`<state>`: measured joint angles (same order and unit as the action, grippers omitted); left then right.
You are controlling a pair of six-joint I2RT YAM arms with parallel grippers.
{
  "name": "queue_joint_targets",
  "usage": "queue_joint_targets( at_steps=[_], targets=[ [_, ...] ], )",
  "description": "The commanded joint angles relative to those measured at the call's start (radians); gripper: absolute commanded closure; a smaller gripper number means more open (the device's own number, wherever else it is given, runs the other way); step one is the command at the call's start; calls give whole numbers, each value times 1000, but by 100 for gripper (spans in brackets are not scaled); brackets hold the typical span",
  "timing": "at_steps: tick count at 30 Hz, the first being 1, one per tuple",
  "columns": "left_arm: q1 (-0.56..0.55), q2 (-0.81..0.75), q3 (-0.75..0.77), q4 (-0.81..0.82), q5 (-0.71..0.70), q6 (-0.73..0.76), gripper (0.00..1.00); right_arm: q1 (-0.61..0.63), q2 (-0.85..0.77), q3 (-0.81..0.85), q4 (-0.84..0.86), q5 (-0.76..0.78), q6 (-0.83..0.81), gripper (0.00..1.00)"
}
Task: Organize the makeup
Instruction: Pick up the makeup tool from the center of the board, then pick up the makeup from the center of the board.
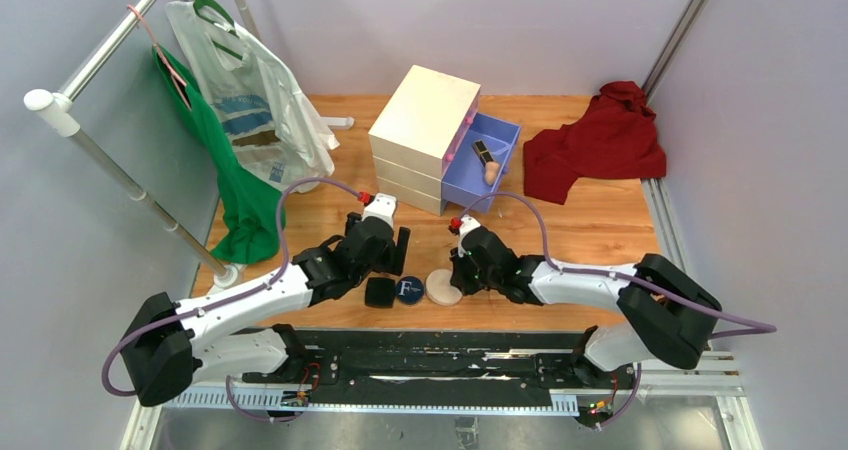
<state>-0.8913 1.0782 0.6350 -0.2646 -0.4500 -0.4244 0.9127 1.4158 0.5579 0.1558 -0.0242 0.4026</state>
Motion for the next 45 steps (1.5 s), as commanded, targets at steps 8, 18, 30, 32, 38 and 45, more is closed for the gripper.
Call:
queue_joint_targets(
  at_steps=[8, 18, 30, 32, 38, 45],
  targets=[
    [43, 68, -56, 54, -4, -10, 15, 25, -294, 22, -244, 166, -50, 99],
    [43, 173, -62, 121, 11, 1, 15, 25, -476, 110, -389, 284, -117, 99],
    [76, 278, -78, 190, 19, 12, 15, 22, -571, 200, -403, 432, -207, 99],
    [87, 288, -86, 206, 27, 14, 15, 22, -571, 208, -406, 437, -212, 100],
    [114, 306, -101, 241, 56, 22, 16, 22, -566, 214, -408, 443, -215, 99],
    [139, 341, -103, 269, 109, 20, 22, 22, -562, 229, -414, 455, -223, 99]
  ],
)
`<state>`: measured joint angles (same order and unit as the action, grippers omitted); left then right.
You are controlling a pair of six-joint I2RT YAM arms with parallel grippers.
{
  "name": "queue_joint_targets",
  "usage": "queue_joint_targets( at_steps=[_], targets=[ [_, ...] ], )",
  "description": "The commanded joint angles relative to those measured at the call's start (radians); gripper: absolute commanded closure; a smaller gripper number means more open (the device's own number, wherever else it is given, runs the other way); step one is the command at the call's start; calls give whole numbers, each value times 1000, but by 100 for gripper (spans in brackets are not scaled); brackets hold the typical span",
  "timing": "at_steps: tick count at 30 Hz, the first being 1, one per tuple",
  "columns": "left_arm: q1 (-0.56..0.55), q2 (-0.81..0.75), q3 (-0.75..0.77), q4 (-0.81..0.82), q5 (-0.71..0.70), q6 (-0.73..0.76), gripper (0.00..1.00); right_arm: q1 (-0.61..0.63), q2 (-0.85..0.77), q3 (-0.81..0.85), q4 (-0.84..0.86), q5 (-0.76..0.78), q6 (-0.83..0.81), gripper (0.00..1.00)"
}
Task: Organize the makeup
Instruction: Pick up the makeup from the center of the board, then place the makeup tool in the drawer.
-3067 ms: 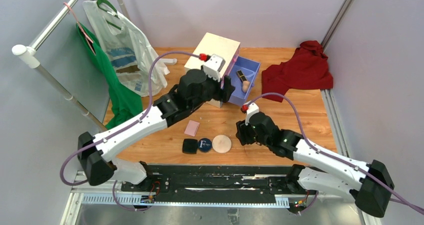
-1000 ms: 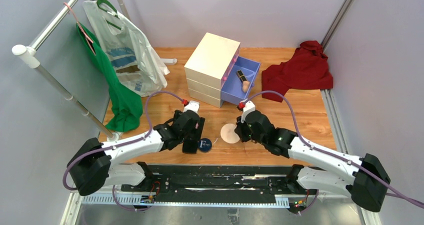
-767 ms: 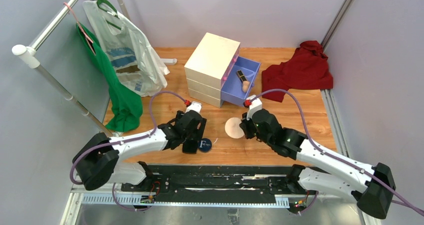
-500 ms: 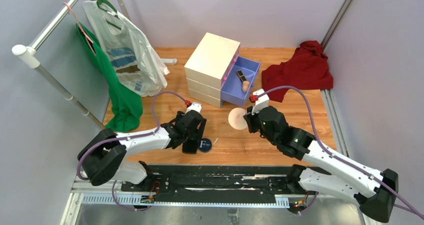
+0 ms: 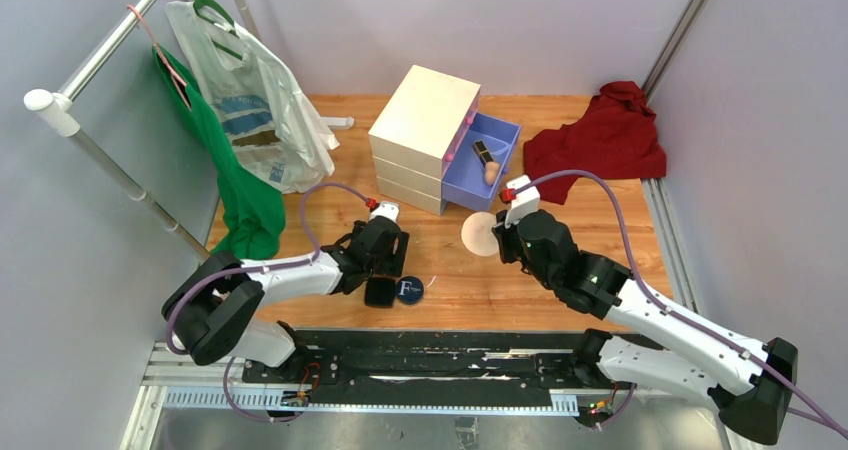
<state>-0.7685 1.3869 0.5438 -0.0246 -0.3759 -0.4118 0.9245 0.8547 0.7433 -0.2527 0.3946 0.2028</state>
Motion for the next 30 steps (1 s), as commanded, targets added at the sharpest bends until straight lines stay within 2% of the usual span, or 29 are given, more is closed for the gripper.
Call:
queue_joint_targets(
  at_steps=[1, 4, 8, 11, 17, 24, 30],
  targets=[
    [19, 39, -12, 33, 43, 6, 24, 10, 1, 49, -6, 42, -27, 100],
    [24, 47, -13, 43, 69, -2, 37, 5, 6, 70, -8, 72, -41, 99],
    [25, 21, -15, 39, 87, -13, 71, -21, 21, 112, -6, 92, -59, 99],
    [25, -17, -8, 14, 91, -12, 87, -42, 44, 145, 3, 92, -74, 99],
    [25, -147, 31, -77, 85, -3, 99, -134, 134, 223, 35, 63, -95, 99],
    [25, -354, 98, -190, 93, 14, 100, -314, 306, 328, 117, -91, -86, 99],
    [21, -454, 171, -274, 103, 21, 100, -383, 505, 476, 121, -135, -107, 99]
  ],
)
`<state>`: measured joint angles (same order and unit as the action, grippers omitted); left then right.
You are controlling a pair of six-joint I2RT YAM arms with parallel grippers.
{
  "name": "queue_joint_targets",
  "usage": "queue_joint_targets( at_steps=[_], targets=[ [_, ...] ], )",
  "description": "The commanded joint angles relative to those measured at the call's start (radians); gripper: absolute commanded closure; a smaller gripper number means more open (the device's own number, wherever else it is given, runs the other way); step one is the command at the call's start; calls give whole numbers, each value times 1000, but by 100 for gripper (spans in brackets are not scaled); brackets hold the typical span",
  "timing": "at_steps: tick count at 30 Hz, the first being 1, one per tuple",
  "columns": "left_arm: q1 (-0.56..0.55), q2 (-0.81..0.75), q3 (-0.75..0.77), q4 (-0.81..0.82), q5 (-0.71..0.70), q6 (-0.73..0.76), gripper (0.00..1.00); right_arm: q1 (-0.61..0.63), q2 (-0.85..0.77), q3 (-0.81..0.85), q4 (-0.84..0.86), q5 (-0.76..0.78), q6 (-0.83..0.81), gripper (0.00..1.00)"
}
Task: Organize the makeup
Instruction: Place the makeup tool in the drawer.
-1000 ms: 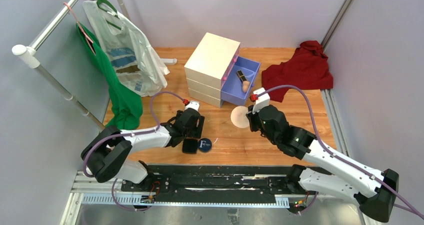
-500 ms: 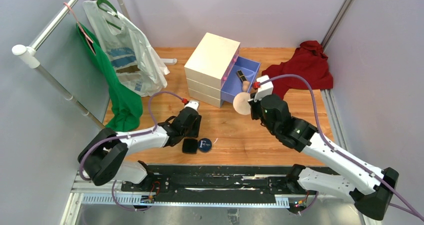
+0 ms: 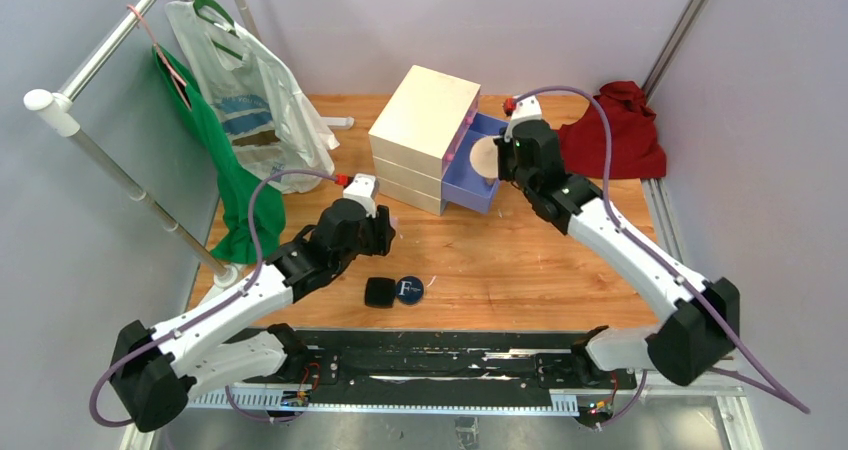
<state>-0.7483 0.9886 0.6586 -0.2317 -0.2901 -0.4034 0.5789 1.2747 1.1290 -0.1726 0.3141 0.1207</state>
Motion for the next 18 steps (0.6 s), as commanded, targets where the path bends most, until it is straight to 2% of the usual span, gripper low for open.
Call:
queue_joint_targets(
  at_steps=[1, 10, 18],
  targets=[
    [0, -68, 64, -71, 19, 12, 100, -45, 114, 111, 44, -63, -27, 99],
    [-33, -79, 186, -109, 16, 33, 100, -117, 321, 235, 47, -120, -32, 100],
    [-71, 30, 346, -99, 24, 74, 100, -154, 428, 284, 48, -156, -35, 99]
  ],
)
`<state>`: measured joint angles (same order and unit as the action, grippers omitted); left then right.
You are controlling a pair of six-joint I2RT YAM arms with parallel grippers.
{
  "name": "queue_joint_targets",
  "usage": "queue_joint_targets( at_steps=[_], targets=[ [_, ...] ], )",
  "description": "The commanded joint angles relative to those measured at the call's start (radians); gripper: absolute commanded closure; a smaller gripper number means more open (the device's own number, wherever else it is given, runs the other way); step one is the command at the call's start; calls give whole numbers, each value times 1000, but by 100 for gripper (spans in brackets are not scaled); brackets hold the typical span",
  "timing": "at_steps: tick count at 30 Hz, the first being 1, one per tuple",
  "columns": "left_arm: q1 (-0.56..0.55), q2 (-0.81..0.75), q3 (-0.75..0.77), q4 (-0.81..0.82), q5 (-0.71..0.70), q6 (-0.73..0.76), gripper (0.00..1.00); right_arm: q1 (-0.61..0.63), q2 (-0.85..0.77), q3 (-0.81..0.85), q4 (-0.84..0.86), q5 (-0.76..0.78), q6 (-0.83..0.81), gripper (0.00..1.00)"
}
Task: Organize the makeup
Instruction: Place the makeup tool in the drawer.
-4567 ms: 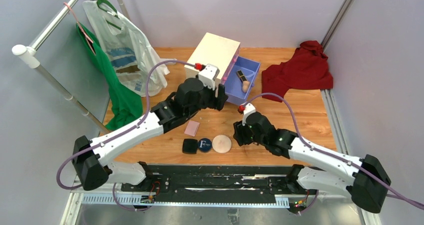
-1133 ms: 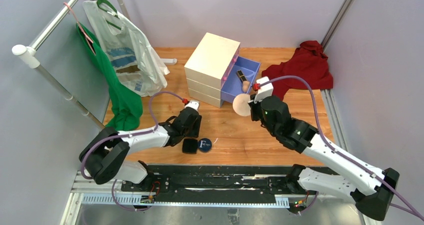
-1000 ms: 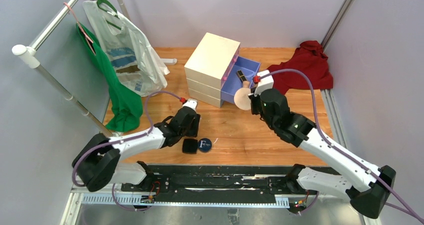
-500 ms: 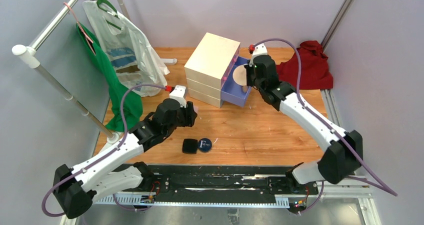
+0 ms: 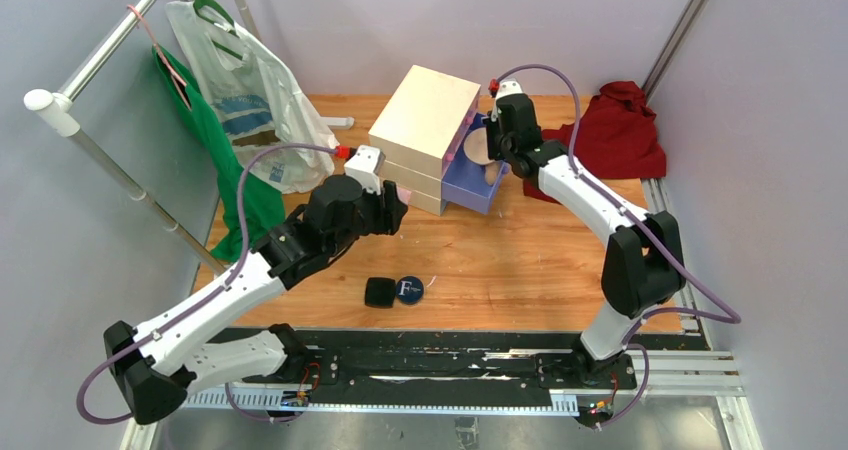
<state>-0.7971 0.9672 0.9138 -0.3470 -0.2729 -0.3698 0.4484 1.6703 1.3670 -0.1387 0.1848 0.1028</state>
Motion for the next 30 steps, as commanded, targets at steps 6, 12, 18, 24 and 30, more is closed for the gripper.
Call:
queue_joint_targets(
  at_steps=[6, 12, 18, 24, 30],
  targets=[
    [-41, 187, 243, 27, 30, 70, 100, -36, 100, 87, 7, -46, -16, 96],
    [-77, 333, 374, 59, 59, 88, 100, -47, 128, 116, 0, -59, -21, 63],
    [-116, 509, 526, 48, 78, 120, 100, -58, 51, 91, 9, -40, -20, 49],
    [-131, 623, 624, 34, 79, 134, 100, -99, -103, 64, -23, 23, -29, 46],
    [-131, 714, 685, 43, 76, 139, 100, -145, -278, -4, -62, 56, -5, 46]
  ],
)
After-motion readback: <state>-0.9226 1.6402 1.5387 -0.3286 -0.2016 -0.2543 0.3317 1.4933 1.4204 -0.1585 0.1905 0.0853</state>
